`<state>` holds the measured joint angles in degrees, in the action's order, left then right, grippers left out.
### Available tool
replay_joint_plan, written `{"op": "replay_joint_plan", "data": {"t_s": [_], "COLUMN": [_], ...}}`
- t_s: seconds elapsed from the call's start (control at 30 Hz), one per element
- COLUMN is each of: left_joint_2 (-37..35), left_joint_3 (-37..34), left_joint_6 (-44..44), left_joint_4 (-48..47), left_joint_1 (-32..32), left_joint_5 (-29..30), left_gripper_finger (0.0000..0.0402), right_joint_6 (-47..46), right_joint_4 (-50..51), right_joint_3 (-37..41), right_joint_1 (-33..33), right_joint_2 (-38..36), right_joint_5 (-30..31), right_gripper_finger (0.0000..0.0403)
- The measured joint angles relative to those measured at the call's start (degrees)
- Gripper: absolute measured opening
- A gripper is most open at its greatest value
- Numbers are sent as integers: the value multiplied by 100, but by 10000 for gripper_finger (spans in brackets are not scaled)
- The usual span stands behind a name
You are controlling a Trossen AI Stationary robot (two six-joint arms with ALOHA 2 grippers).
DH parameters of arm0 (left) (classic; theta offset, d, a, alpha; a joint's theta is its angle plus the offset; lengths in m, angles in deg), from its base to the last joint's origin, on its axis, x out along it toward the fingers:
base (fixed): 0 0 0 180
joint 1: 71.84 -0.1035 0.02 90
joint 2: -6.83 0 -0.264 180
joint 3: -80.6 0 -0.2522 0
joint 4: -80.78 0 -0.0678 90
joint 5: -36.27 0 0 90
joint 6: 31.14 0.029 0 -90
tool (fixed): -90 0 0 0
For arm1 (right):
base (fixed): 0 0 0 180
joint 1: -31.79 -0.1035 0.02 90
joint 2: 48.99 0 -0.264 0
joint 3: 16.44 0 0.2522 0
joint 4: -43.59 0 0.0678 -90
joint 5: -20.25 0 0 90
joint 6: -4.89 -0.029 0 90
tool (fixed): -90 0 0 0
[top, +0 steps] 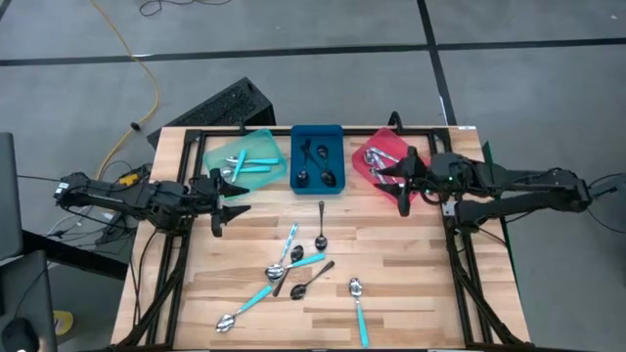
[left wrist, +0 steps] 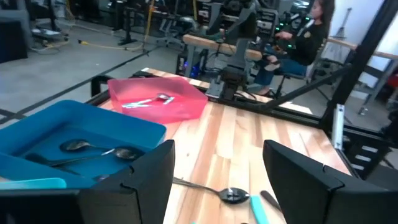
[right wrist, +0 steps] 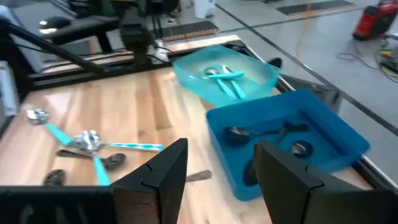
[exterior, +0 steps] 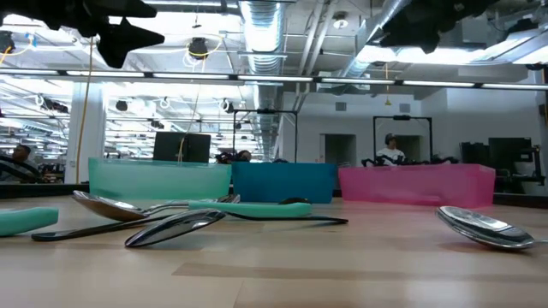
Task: Sort silverware by color (type)
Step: Put the blue spoon into the light blue bin
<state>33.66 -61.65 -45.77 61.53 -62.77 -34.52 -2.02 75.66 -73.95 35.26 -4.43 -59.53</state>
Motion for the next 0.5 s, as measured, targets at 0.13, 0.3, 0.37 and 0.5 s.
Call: {"op": "replay_joint_plan", "data": {"t_s": [0.13, 0.3, 0.37, 0.5], "left_joint_2": [0, 9, 9, 12], "left_joint_3": [0, -115, -278, -436], "left_joint_6": [1, -1, -51, -263], "left_joint_4": [0, 119, 288, 488], "left_joint_1": [1, 1, 0, -1], "left_joint_5": [-102, -102, -112, -166], "left_gripper_finger": [228, 228, 228, 228], "right_joint_6": [-42, -334, -429, -627], "right_joint_4": [-107, -132, -191, -536], "right_joint_3": [0, 0, 0, 0], "right_joint_1": [-344, -663, -780, -1018], "right_joint_2": [188, 569, 774, 1181], "right_joint_5": [13, 19, 26, 28], "right_gripper_finger": [205, 205, 205, 205]}}
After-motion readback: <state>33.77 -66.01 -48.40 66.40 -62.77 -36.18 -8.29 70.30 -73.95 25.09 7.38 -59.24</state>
